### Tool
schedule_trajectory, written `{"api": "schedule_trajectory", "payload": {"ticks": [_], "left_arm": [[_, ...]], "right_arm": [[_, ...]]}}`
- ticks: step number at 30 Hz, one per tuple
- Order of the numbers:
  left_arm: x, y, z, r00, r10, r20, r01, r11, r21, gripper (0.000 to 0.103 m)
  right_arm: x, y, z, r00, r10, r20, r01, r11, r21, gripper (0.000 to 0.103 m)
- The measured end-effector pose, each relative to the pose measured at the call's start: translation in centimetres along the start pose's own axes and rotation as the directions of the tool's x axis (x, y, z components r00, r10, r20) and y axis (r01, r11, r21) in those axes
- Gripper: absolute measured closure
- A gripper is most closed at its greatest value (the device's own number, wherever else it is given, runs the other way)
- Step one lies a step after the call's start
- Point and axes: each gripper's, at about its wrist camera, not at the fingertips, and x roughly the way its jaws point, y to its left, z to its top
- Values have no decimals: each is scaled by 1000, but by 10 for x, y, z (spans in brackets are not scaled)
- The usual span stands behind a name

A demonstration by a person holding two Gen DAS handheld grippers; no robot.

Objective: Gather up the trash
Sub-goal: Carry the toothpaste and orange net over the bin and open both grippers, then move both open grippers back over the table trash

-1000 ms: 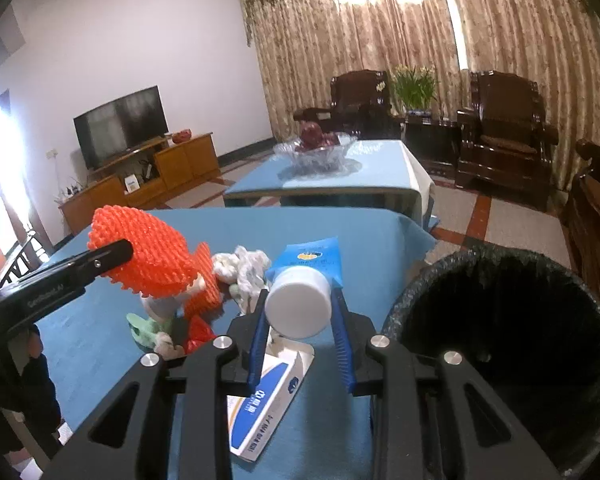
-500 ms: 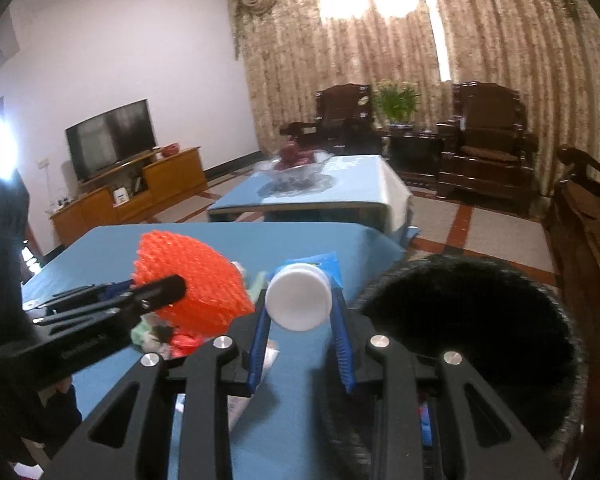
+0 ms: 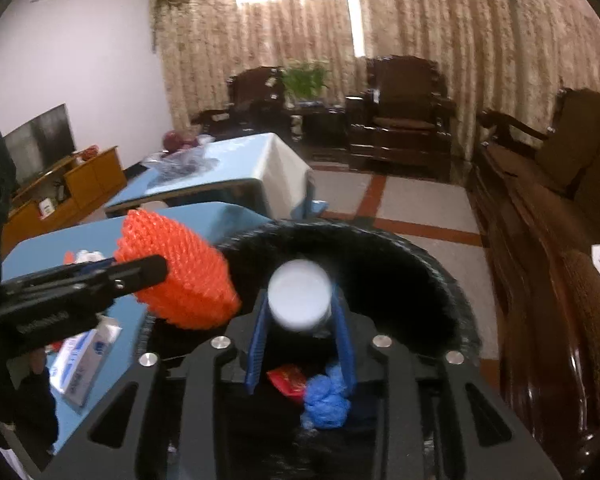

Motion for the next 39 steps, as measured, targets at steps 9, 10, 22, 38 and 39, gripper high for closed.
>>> {"api": "schedule_trajectory", "payload": {"ticks": [9, 10, 22, 38, 39], "left_arm": [[-17, 13, 3, 998, 57, 41, -58, 998, 5, 23], [-21, 14, 5, 996, 69, 49, -69, 998, 4, 19], [-115, 82, -27, 945, 298, 137, -297, 955, -28, 13], [-200, 177, -98, 847, 526, 73, -510, 844, -163, 13], [-202, 181, -102, 844, 531, 69, -515, 841, -167, 13]], "right_arm": [[-8, -2, 3, 996, -79, 42, 79, 997, 11, 11], [-10, 0, 2, 996, -80, 45, 79, 997, 11, 7], [-24, 72, 0, 998, 14, 66, -13, 1000, -4, 6], [-23, 227, -46, 982, 187, 36, -182, 977, -115, 8], [-20, 234, -51, 982, 190, 24, -186, 975, -120, 10]]}}
